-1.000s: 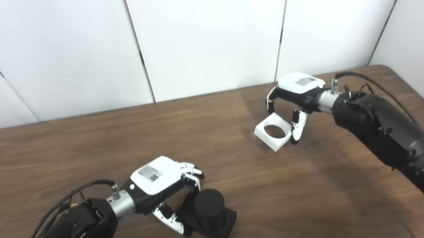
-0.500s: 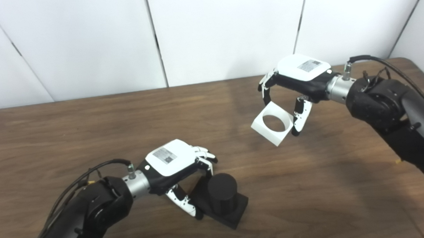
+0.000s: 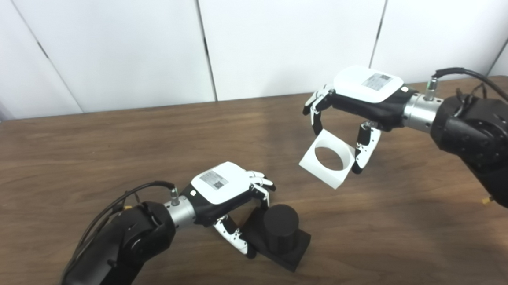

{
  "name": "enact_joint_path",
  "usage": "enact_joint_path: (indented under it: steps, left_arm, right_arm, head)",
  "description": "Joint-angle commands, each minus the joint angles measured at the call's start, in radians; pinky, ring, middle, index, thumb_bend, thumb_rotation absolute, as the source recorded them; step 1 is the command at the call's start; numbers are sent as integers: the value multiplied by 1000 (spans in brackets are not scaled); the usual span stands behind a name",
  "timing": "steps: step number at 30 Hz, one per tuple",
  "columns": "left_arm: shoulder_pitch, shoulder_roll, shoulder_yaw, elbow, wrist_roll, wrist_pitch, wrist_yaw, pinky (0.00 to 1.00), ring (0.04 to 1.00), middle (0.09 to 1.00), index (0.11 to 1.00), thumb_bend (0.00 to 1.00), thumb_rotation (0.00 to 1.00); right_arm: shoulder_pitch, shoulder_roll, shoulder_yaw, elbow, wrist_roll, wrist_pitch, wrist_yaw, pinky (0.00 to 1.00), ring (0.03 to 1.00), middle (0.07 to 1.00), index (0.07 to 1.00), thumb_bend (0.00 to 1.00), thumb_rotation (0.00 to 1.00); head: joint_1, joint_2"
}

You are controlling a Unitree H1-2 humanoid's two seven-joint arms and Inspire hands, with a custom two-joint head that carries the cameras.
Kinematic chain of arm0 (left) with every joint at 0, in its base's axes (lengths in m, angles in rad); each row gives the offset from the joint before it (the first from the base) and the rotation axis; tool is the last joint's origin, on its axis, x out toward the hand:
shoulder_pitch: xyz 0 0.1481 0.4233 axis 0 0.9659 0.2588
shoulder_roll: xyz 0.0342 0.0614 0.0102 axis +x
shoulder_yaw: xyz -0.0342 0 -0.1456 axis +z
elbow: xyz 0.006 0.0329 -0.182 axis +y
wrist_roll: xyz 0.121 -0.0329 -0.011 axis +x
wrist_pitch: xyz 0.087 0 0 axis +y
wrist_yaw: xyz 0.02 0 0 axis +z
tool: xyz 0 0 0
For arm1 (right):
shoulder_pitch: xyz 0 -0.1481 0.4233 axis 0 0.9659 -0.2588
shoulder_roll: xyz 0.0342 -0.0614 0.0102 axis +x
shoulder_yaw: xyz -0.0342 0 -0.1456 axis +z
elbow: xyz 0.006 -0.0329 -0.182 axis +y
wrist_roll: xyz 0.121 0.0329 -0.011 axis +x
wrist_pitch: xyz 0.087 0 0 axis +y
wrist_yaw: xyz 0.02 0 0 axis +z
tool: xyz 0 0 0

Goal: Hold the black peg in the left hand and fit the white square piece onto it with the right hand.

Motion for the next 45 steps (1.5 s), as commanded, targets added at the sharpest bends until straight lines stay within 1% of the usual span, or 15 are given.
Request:
enact_joint_path:
  steps: [1,4,7,15,19,23,29,34,36,40,45]
  left_arm:
    - [9,-4,-36,36,67,21,-55,779,882,856,490,521,77]
    - [6,-5,-38,38,69,19,-52,781,883,857,490,521,78]
    - [3,-7,-40,37,68,26,-62,781,883,858,490,521,79]
    - [-2,-13,-44,37,72,36,-68,783,886,861,490,521,78]
    - [-2,-16,-44,36,71,44,-71,788,886,862,490,521,78]
    - [-2,-18,-43,37,69,40,-65,780,884,862,490,521,76]
    - [-4,-20,-46,37,75,40,-65,776,882,860,490,521,77]
    - [-4,-22,-45,25,70,53,-82,779,887,859,490,521,77]
    - [-4,-21,-46,24,71,53,-82,781,888,859,490,521,77]
    - [-5,-22,-46,25,69,52,-76,775,885,856,490,521,77]
    - [-3,-24,-47,24,72,50,-68,771,880,853,490,521,77]
  right_arm:
    - [-48,-3,-26,-41,29,2,-2,698,809,765,480,518,136]
    - [-52,1,-29,-50,44,-10,0,687,802,762,480,518,136]
    - [-56,5,-30,-65,59,-7,9,682,801,758,479,518,137]
    - [-67,27,-28,-119,85,20,47,668,802,755,479,517,139]
    - [-73,43,-21,-149,82,42,67,669,806,757,479,518,139]
    - [-75,58,-11,-161,79,45,82,672,806,755,479,518,140]
    - [-74,83,8,-175,80,70,110,682,818,766,479,517,141]
    - [-59,100,24,-164,76,39,100,676,811,763,478,517,140]
    - [-54,105,35,-158,69,27,97,670,806,757,478,518,140]
    - [-44,112,52,-153,61,26,97,668,809,760,478,518,141]
    - [-32,121,74,-143,46,9,95,639,802,766,478,518,141]
  head:
    - [3,2]
    - [8,6]
    - [12,9]
    - [19,14]
    - [22,16]
    - [27,17]
    - [30,20]
    - [35,22]
    - [35,23]
    - [37,25]
    - [41,27]
